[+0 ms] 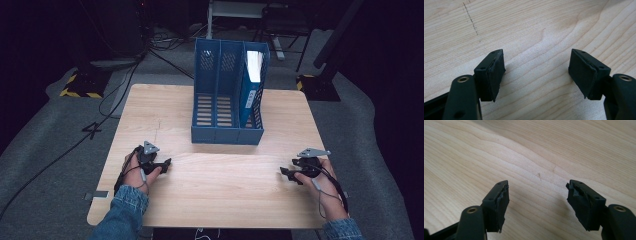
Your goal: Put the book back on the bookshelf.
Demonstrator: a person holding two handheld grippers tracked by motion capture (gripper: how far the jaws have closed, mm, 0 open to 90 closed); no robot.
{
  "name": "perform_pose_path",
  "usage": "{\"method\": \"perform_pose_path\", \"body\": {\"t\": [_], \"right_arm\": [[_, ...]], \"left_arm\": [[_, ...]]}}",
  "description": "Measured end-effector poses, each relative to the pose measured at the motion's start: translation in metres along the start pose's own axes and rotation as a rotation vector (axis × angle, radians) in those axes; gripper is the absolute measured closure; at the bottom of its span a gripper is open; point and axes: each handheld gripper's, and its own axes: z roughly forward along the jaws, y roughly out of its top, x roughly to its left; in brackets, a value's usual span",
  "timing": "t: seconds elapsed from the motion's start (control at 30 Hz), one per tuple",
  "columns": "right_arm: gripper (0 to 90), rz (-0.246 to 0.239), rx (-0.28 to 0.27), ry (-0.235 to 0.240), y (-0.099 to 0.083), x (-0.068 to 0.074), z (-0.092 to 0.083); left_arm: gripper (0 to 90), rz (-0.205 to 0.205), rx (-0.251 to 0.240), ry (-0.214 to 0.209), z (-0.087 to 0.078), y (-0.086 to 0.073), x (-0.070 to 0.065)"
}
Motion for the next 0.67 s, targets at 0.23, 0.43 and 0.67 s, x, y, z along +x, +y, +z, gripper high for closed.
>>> {"method": "perform_pose_path", "body": {"t": [0.23,0.43,0.67], "right_arm": [[24.0,-0.005,-0.077,-0.002,-0.006,0.001,0.011],[15.2,0.004,-0.092,-0.017,-0.006,0.002,0.016],[13.3,0.027,-0.087,-0.039,-0.007,0.003,0.016]], "left_arm": [[29.2,0.002,0.0,0.001,0.0,0.0,0.0],[28.8,0.006,0.001,0.0,0.001,0.0,0.0],[20.3,0.021,0.014,-0.017,0.002,0.002,-0.002]]}}
